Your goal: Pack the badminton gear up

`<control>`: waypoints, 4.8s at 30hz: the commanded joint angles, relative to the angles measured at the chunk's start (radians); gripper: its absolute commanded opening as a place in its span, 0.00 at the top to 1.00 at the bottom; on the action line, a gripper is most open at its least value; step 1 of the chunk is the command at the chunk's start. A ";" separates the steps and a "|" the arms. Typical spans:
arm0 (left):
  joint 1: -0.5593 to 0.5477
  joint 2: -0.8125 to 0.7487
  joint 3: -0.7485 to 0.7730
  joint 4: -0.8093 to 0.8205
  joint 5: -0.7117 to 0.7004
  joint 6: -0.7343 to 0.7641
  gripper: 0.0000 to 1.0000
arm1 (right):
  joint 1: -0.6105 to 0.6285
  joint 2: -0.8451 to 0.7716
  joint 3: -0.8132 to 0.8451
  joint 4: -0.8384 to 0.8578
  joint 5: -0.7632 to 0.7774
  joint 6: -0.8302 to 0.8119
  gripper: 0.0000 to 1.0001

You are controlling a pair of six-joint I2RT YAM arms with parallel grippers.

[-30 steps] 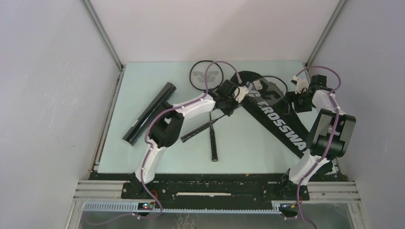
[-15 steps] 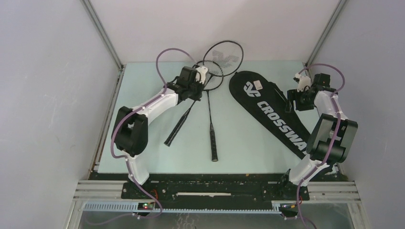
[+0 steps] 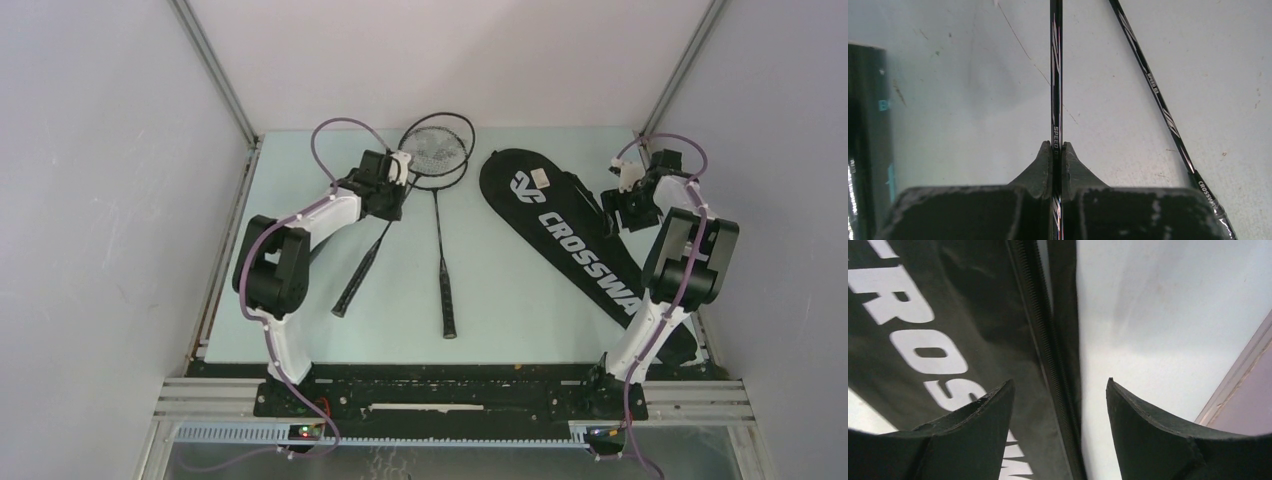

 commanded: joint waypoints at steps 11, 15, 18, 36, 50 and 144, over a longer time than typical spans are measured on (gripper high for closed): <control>-0.007 0.016 -0.054 0.053 0.046 -0.028 0.63 | -0.014 0.168 0.123 -0.184 -0.001 -0.282 0.32; -0.006 -0.011 -0.057 0.042 0.060 -0.019 0.47 | -0.012 0.153 0.102 -0.170 -0.001 -0.277 0.61; -0.003 -0.041 -0.054 0.037 0.083 -0.011 0.35 | -0.014 0.087 0.083 -0.141 -0.014 -0.252 0.87; -0.020 -0.144 0.066 0.203 0.585 -0.241 0.20 | 0.469 -0.696 -0.425 0.270 0.427 -0.002 1.00; -0.114 -0.022 0.088 0.384 0.585 -0.574 0.22 | 0.818 -0.741 -0.619 0.320 0.381 0.152 1.00; -0.168 0.103 0.074 0.420 0.374 -0.792 0.46 | 0.913 -0.756 -0.527 0.313 0.097 0.257 1.00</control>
